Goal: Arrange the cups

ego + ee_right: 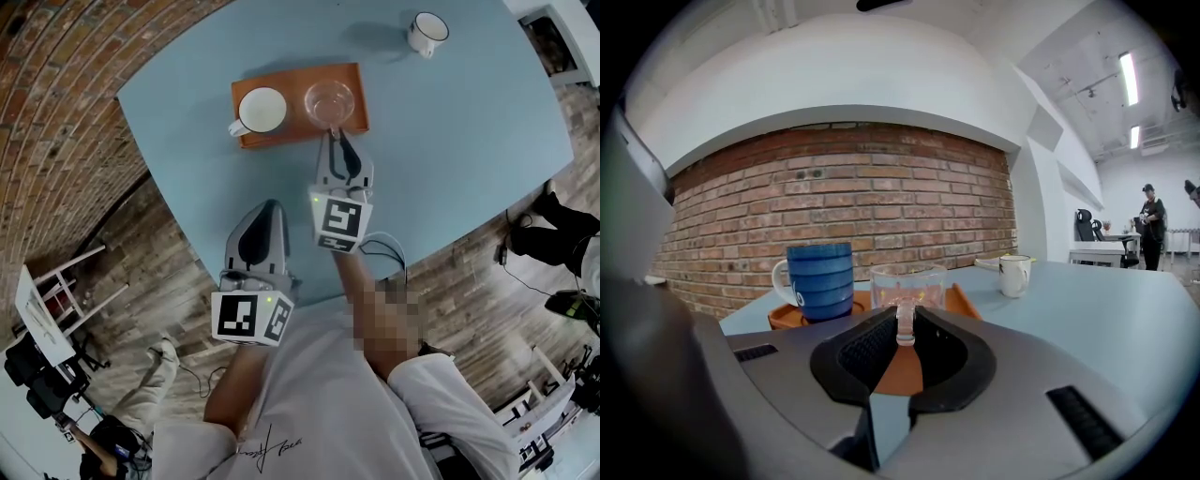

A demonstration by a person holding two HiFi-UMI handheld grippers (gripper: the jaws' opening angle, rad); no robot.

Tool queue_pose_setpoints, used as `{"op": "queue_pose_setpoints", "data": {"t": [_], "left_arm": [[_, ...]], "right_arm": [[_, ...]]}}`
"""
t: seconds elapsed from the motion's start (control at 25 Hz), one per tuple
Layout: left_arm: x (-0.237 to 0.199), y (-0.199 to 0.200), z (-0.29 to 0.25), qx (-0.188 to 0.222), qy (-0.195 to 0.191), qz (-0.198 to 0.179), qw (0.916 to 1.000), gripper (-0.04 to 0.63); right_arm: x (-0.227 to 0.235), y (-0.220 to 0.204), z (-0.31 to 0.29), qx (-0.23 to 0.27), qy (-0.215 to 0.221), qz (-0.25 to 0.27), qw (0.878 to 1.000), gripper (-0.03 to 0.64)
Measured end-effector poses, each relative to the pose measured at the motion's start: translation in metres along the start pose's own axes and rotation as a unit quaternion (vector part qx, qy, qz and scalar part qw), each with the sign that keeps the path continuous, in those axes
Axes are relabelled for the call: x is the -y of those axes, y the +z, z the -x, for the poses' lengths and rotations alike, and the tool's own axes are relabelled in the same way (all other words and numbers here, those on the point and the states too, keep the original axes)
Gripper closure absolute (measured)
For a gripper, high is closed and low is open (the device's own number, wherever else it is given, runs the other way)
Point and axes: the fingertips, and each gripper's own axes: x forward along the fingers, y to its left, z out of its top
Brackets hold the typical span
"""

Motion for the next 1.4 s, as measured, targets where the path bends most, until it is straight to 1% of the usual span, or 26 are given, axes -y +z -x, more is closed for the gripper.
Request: {"op": "queue_pose_setpoints", "data": {"t": [0.36, 0.6, 0.88, 1.16, 1.4], "left_arm": [[-0.005, -0.001, 0.000, -0.003, 0.008, 0.012, 0.9999, 0.586], [-0.007, -0.001, 0.000, -0.004, 0.008, 0.018, 0.9998, 0.586], [-0.009, -0.002, 0.000, -0.004, 0.011, 0.021, 0.9997, 0.586], [-0.012, -0.004, 0.000, -0.004, 0.010, 0.025, 0.9996, 0.586], [-0.011, -0.002, 0.000, 0.001, 0.011, 0.027, 0.9996, 0.586]], "right_arm": [[0.002, -0.002, -0.001, -0.004, -0.019, 0.020, 1.000, 0.560], [-0.001, -0.003, -0.003, -0.008, -0.021, 0.032, 0.999, 0.559], [0.005, -0.002, 0.000, -0.008, -0.044, 0.031, 0.999, 0.560], [0.001, -0.004, 0.000, -0.006, -0.032, 0.030, 0.999, 0.557], [-0.002, -0.008, 0.002, -0.012, -0.011, 0.023, 1.000, 0.499]]}}
